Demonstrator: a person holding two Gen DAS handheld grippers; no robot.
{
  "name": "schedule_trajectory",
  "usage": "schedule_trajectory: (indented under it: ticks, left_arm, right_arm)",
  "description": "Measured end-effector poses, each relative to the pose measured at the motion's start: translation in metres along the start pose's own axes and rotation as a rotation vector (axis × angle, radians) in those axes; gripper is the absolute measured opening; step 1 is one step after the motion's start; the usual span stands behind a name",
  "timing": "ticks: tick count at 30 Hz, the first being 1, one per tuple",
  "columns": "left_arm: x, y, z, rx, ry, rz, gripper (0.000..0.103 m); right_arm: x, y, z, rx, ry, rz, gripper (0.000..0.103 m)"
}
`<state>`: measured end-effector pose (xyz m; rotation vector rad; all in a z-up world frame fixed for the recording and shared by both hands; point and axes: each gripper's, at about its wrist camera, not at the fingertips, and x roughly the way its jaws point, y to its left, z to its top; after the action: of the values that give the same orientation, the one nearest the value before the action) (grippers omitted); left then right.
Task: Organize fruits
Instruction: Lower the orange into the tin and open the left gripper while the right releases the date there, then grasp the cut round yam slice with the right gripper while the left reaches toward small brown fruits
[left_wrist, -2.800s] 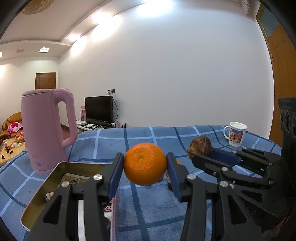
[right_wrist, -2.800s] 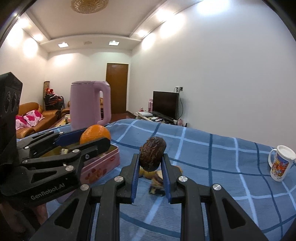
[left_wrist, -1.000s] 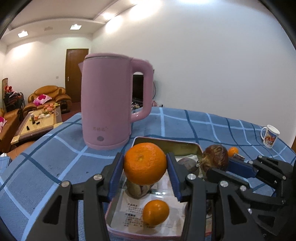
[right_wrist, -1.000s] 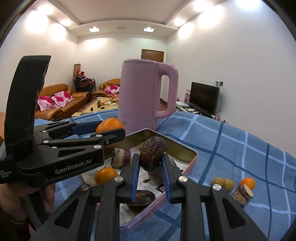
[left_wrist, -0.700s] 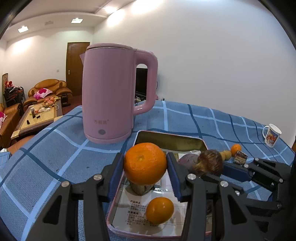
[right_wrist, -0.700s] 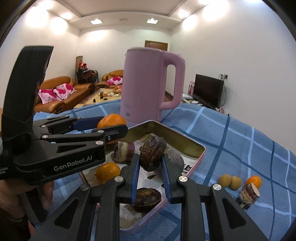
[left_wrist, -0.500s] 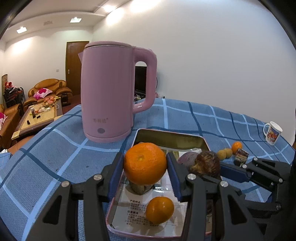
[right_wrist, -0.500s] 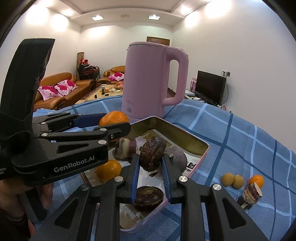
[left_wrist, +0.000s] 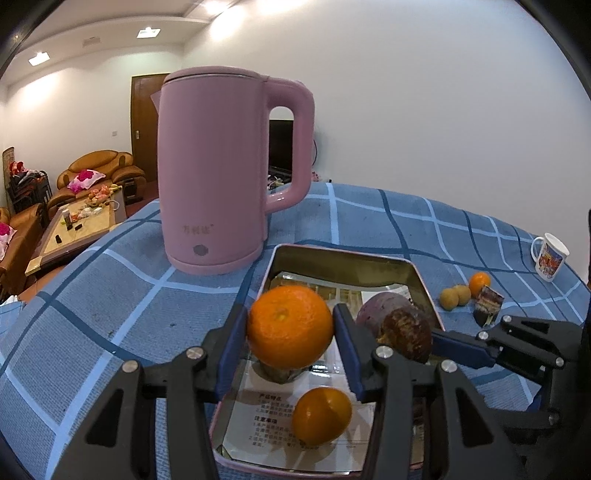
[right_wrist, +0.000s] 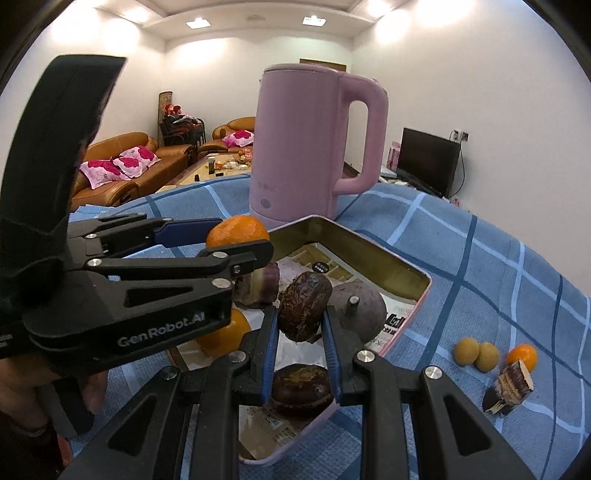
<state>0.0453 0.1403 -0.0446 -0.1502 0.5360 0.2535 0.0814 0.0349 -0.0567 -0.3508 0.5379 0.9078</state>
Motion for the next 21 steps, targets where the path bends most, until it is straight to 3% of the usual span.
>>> schedule_trajectory:
  ticks: [7, 9, 11, 12, 21]
  left_arm:
    - [-0.004, -0.003, -0.001, 0.02, -0.017, 0.032, 0.062]
    - [-0.006, -0.003, -0.001, 0.018, -0.028, 0.039, 0.068]
    - [-0.007, -0.004, -0.001, 0.02, -0.033, 0.04, 0.069]
    - [-0.007, -0.004, -0.002, 0.022, -0.031, 0.04, 0.069]
    - [-0.01, -0.008, -0.003, 0.018, -0.04, 0.054, 0.08]
  right_arm:
    - [0.005, -0.003, 0.0, 0.016, 0.023, 0.015, 0.026]
    - [0.005, -0.003, 0.0, 0.016, 0.021, 0.011, 0.032]
    - [0.005, -0.003, 0.0, 0.017, 0.021, 0.001, 0.053]
    - [0.004, -0.003, 0.0, 0.017, 0.016, -0.004, 0.056]
    - [-0.004, -0.009, -0.002, 0.042, -0.027, -0.031, 0.066]
